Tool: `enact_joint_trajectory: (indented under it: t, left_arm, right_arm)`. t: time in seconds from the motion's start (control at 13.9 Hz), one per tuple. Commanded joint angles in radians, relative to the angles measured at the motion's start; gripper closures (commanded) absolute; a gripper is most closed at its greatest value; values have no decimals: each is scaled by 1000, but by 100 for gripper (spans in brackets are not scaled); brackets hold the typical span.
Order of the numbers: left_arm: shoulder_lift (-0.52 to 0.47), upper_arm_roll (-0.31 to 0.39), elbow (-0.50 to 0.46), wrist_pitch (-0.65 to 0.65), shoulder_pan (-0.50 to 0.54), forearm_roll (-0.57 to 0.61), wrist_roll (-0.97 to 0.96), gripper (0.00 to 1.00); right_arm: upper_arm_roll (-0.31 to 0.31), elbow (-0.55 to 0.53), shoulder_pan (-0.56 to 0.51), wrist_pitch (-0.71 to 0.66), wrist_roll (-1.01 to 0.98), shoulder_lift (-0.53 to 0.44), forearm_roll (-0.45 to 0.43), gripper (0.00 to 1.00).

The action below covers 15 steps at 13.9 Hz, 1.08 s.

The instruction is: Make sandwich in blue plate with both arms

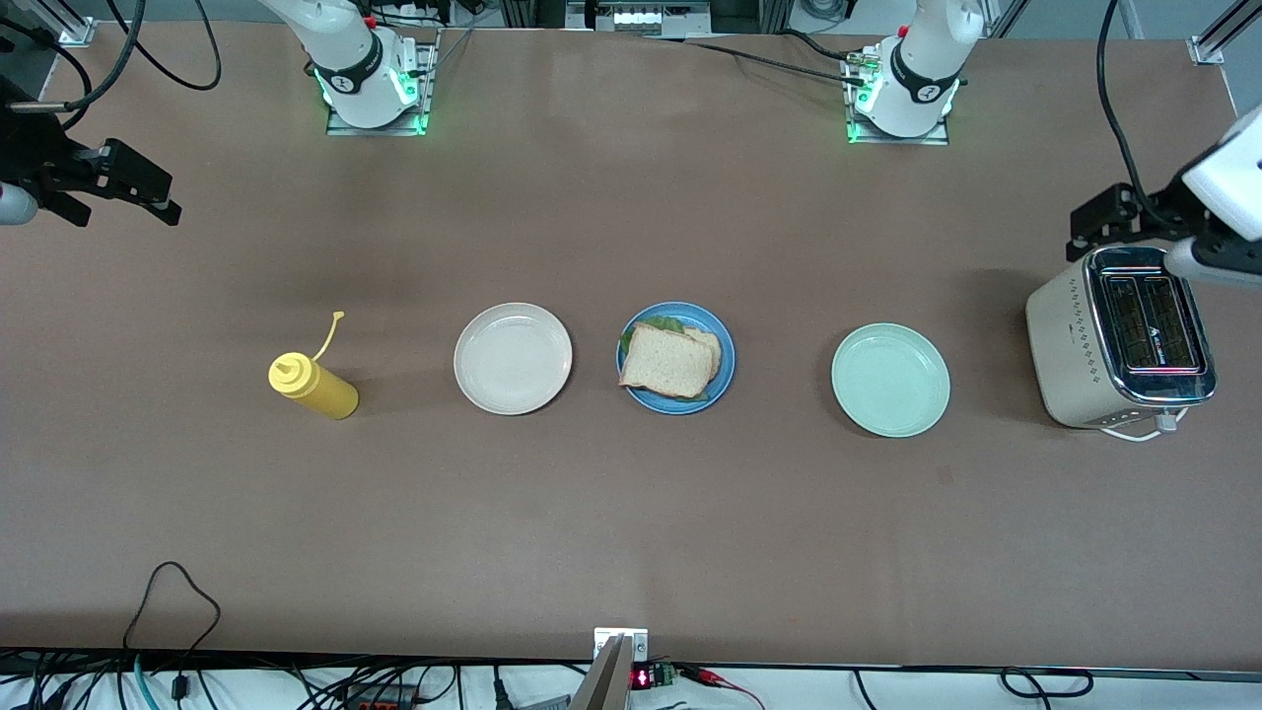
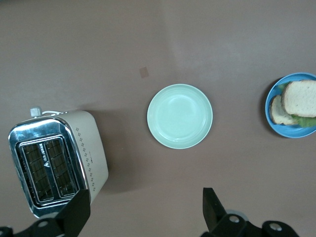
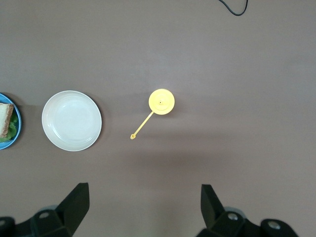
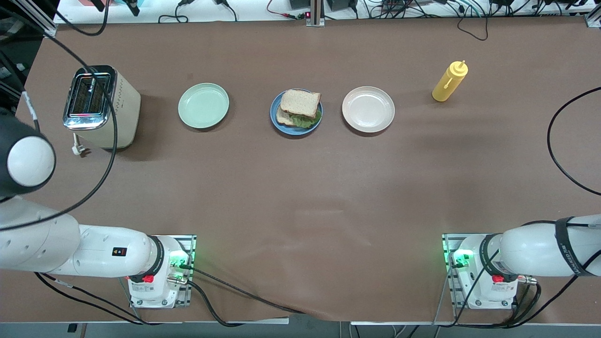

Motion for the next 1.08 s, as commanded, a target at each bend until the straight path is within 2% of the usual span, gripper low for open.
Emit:
enact_joint_trajectory:
  t: [0.0,0.29,1.0]
  left_arm:
    - [-48,25,-74,35,-22,43,21,0]
    - [-50,48,-74,30,-22,34,24,0]
    - [-50,48,-71,27,-22,36,23,0]
  right_arm:
    - [2,23,-3,-7,8,8,-11,0]
    - [2,23,-3,-8,6,11,-11,0]
    - [2,23,-3,-7,2,13,-11,0]
